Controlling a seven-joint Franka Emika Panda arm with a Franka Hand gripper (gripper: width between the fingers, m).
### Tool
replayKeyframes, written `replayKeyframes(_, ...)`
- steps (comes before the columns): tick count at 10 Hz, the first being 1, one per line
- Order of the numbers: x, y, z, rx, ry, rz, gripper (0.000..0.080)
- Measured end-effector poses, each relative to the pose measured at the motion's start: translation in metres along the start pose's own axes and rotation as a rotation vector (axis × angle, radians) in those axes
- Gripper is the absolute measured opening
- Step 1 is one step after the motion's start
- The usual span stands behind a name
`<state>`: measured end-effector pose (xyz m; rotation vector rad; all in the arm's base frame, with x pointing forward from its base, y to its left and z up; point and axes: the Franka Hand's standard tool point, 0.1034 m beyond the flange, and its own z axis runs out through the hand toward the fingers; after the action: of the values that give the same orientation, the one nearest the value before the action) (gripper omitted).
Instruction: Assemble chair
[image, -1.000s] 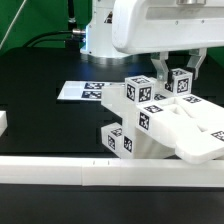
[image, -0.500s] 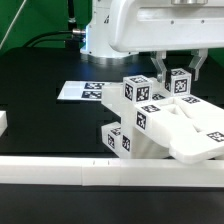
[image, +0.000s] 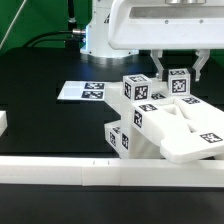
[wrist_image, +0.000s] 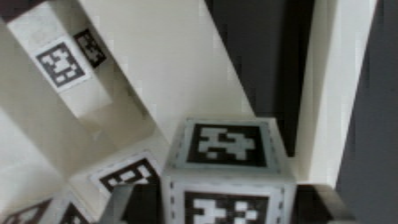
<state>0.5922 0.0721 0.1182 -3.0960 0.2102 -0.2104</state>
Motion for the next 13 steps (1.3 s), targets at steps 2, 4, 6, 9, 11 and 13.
replayKeyframes(2, -0.0002, -0.0021, -0.0002, 0.001, 0.001, 0.153, 0.0284)
replayKeyframes(4, -0.0006, -0.0051, -0.0004, 0.002, 0.003, 0.275, 0.0284)
replayKeyframes(6, -0.0003, -0.0052, -0.0005, 0.003, 0.004, 0.377, 0.0284)
replayKeyframes(9, -0.0006, -0.0067, -0.0006, 0.011, 0.001, 0.552, 0.0284)
replayKeyframes(11, -0.0007, -0.0077, -0.0006, 0.017, -0.002, 0.663, 0.0284)
replayKeyframes(13, -0.0013, -0.0101, -0.0006, 0.028, -0.010, 0.793, 0.0284)
